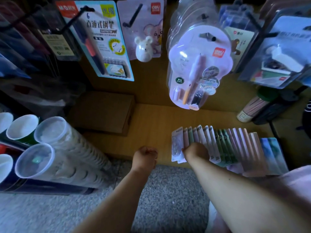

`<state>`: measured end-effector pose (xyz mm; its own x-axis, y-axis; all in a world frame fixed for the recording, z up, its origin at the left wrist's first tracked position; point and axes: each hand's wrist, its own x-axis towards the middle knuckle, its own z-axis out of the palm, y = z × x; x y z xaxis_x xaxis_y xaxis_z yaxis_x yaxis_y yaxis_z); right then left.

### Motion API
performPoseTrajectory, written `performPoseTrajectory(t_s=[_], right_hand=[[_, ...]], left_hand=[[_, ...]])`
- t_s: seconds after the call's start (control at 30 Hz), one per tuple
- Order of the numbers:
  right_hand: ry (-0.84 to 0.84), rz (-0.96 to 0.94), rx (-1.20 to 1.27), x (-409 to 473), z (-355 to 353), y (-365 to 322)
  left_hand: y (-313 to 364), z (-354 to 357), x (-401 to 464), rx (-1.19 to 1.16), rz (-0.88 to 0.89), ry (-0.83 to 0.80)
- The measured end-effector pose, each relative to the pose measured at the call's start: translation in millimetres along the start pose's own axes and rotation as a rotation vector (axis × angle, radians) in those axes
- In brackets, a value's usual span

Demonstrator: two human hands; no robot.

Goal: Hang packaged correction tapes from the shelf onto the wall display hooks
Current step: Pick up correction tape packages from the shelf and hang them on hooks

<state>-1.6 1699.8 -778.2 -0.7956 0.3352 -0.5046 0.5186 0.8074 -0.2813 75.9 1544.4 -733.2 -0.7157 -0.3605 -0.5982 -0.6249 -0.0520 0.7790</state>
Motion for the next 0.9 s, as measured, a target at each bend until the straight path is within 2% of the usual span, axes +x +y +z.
performPoseTrajectory(t_s=[0.13,0.3,0.37,0.43,0.47,0.5,0.57,0.6,0.67,0.77,0.9], right_hand=[[-0.005,-0.035,-0.101,2.1,6.5,-1.6],[-0.009,-0.118,-0.044,-2.3,3.2,-2.9],[-0.038,-0.188,0.024,-7.6,0.5,-4.3],[-0.128,-0.272,0.183,-9.8,4.6,-6.0],[-0.196,-0.305,0.293,-12.7,5.9,-7.4],[-0.259,-0.330,0.380,-15.2,7.4,-8.3],[-0.356,-0.365,0.456,-19.9,9.7,-9.3],[-0.397,-0.370,0.471,-22.4,10.0,-9.5],[-0.434,-0.377,0.494,-22.4,12.1,-8.4],[-0.297,-0.357,0.504,-13.9,14.8,-3.5],[0.105,-0.255,0.361,-0.4,2.8,9.1]], left_hand=[[-2.8,2.2,3.3,0.001,0.001,-0.018],[-8.1,3.2,8.1,-0.013,0.007,-0.007],[-11.1,2.7,14.5,0.010,0.029,0.051],[-12.6,1.4,22.2,-0.015,-0.051,0.079],[-12.6,1.2,25.0,0.080,-0.099,0.065],[-20.0,-1.1,28.5,0.186,-0.030,0.050],[-19.2,-4.0,29.6,-0.256,-0.196,0.016],[-22.8,-4.6,28.6,-0.269,-0.173,-0.048],[-27.1,-10.3,29.5,-0.358,-0.141,-0.066],[-30.9,-13.7,29.0,-0.350,-0.145,-0.092],[-34.4,-13.7,30.5,-0.389,-0.160,-0.097]])
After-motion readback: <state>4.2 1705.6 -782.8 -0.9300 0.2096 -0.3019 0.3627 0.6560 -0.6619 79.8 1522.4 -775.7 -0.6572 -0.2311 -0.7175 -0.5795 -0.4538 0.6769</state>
